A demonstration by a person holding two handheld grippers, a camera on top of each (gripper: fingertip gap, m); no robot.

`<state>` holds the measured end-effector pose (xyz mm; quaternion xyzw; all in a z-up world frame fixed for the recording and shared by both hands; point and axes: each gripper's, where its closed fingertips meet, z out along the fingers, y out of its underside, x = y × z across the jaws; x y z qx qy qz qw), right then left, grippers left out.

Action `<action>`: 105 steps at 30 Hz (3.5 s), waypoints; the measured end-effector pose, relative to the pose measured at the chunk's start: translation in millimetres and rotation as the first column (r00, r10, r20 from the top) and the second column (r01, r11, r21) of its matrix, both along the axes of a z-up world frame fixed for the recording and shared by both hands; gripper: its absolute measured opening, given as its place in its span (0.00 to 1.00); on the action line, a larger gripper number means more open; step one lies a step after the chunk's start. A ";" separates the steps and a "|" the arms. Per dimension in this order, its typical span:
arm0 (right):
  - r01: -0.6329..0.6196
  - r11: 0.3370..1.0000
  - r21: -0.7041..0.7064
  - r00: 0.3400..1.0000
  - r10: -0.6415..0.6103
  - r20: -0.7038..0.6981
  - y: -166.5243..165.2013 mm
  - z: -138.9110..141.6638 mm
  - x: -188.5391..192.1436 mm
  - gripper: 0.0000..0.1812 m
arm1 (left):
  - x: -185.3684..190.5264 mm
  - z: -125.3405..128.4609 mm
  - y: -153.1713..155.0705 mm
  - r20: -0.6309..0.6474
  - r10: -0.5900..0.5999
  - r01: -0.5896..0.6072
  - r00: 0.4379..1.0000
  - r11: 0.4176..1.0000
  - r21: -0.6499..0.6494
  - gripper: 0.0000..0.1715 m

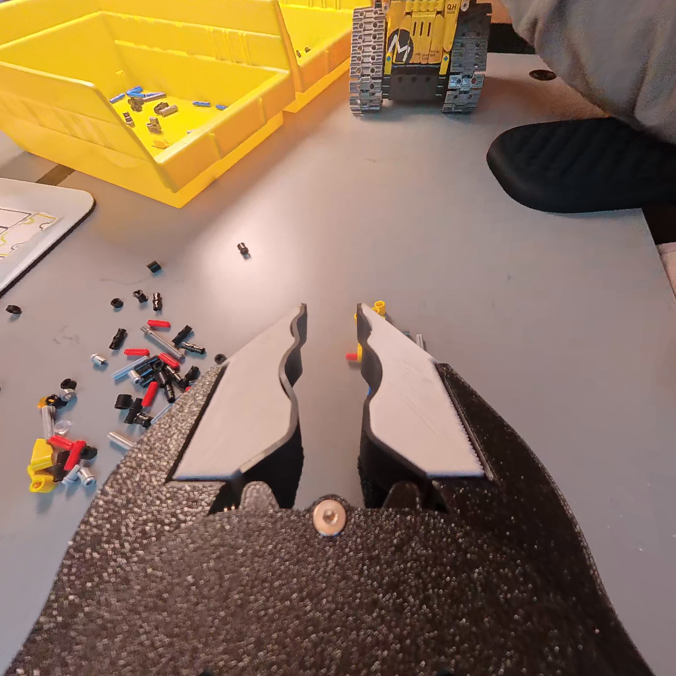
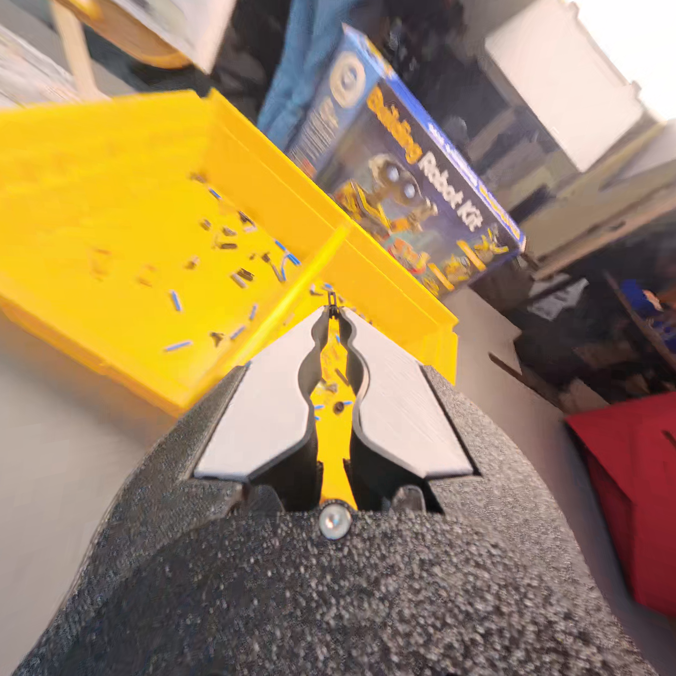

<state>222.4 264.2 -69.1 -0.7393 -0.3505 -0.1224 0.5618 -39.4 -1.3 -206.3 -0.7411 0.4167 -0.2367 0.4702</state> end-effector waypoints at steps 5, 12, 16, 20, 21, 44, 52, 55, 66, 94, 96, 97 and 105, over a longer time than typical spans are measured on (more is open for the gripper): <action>0.180 0.979 -0.093 0.974 -0.165 0.154 50.2 -32.0 53.5 0.02 | -1.7 -1.4 -1.4 -0.022 0.011 -0.010 1.000 1.000 0.015 0.16; 0.058 0.998 0.018 0.996 -0.060 0.069 34.1 -3.4 17.9 0.09 | -7.5 1.1 2.7 -0.006 0.040 -0.040 0.999 0.999 0.015 0.16; -0.544 0.815 -0.201 0.839 0.532 -0.114 -69.1 -29.1 -109.0 0.10 | -7.7 -1.5 3.6 -0.010 0.043 -0.042 0.999 0.999 0.007 0.16; -0.844 0.336 -0.417 0.460 0.854 -0.242 -200.1 -89.2 -182.5 0.13 | -7.2 -2.2 2.6 -0.020 0.039 -0.039 0.999 0.999 0.011 0.16; -0.850 0.274 -0.451 0.417 0.873 -0.254 -217.7 -104.4 -192.4 0.14 | -7.5 -1.9 2.6 -0.021 0.041 -0.040 0.999 0.999 0.013 0.16; -0.814 0.259 -0.520 0.429 0.872 -0.237 -221.7 -117.3 -228.5 0.10 | -25.7 5.2 7.3 -0.052 0.084 -0.081 0.995 0.995 0.054 0.16; -0.735 0.180 -0.654 0.390 0.901 -0.190 -252.9 -178.6 -235.6 0.03 | -30.3 3.7 8.6 -0.070 0.094 -0.090 0.993 0.994 0.060 0.16; -0.796 0.310 -0.520 0.466 0.862 -0.200 -216.2 -132.4 -239.5 0.03 | -32.7 5.4 9.3 -0.064 0.099 -0.096 0.993 0.994 0.058 0.16; -0.158 0.978 -0.133 0.987 0.152 -0.056 22.3 -46.0 -121.5 0.03 | -41.0 2.3 14.0 -0.100 0.131 -0.123 0.986 0.989 0.077 0.16; -0.633 0.502 -0.589 0.718 0.664 -0.207 -142.5 -173.8 -250.7 0.03 | -51.6 -0.5 19.9 -0.119 0.157 -0.149 0.980 0.986 0.078 0.16; -0.687 0.490 -0.538 0.683 0.689 -0.244 -146.3 -161.6 -274.5 0.03 | -53.2 -1.3 20.7 -0.119 0.161 -0.153 0.980 0.985 0.074 0.16; -0.705 0.483 -0.519 0.666 0.702 -0.252 -148.1 -157.7 -287.2 0.03 | -54.0 -1.8 21.0 -0.119 0.163 -0.155 0.979 0.985 0.073 0.16; -0.767 0.414 -0.490 0.593 0.749 -0.295 -150.7 -157.9 -357.4 0.09 | -58.7 -1.5 23.7 -0.126 0.177 -0.168 0.976 0.983 0.080 0.16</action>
